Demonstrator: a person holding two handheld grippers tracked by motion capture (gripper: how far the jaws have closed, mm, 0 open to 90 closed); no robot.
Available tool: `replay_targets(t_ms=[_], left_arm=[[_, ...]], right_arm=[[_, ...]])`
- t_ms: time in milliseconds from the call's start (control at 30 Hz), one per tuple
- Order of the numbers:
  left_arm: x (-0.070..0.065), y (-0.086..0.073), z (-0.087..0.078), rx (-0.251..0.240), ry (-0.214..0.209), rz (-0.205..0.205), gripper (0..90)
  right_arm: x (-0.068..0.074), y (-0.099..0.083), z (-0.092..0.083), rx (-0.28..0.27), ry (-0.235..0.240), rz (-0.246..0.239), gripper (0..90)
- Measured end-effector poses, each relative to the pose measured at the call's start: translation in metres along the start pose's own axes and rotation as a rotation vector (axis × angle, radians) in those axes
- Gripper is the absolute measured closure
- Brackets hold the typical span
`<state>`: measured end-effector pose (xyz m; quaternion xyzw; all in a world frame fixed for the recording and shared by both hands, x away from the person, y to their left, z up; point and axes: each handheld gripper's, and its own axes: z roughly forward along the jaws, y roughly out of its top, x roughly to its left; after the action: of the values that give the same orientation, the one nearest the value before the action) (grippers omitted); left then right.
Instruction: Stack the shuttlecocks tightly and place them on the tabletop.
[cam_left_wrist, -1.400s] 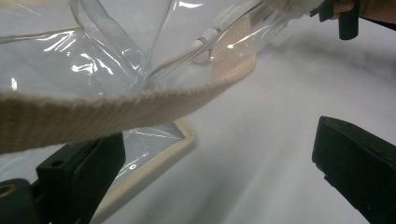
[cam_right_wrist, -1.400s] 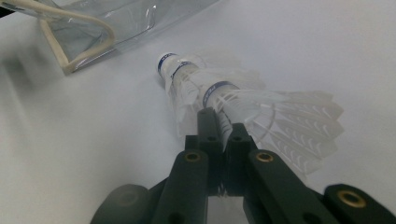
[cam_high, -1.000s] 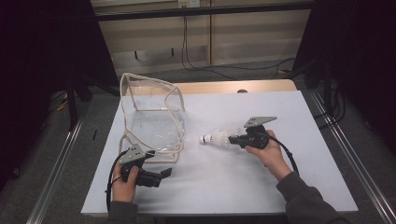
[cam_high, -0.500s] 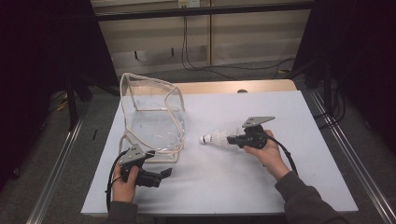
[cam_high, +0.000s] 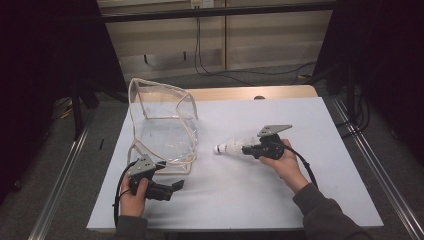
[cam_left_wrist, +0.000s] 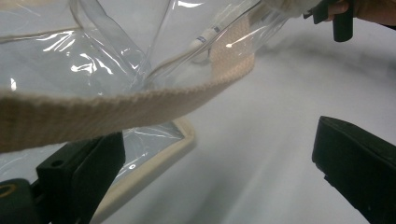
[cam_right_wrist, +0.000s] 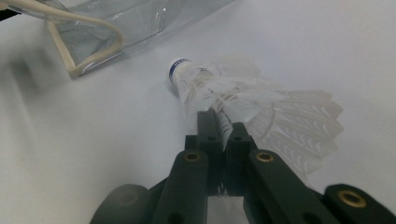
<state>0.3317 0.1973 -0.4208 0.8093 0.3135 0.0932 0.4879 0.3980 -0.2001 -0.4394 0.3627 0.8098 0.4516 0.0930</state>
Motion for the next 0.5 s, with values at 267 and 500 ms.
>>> replay_targets(t_ms=[267, 500], left_arm=[[-0.0001, 0.0, 0.0, 0.0, 0.0, 0.001, 2.8], [-0.0003, -0.0001, 0.0002, -0.001, 0.001, 0.001, 2.8]], right_arm=[[0.0007, 0.001, 0.0017, -0.001, 0.004, -0.001, 88.8], [0.0021, 0.001, 0.0033, -0.003, 0.011, 0.002, 88.7]])
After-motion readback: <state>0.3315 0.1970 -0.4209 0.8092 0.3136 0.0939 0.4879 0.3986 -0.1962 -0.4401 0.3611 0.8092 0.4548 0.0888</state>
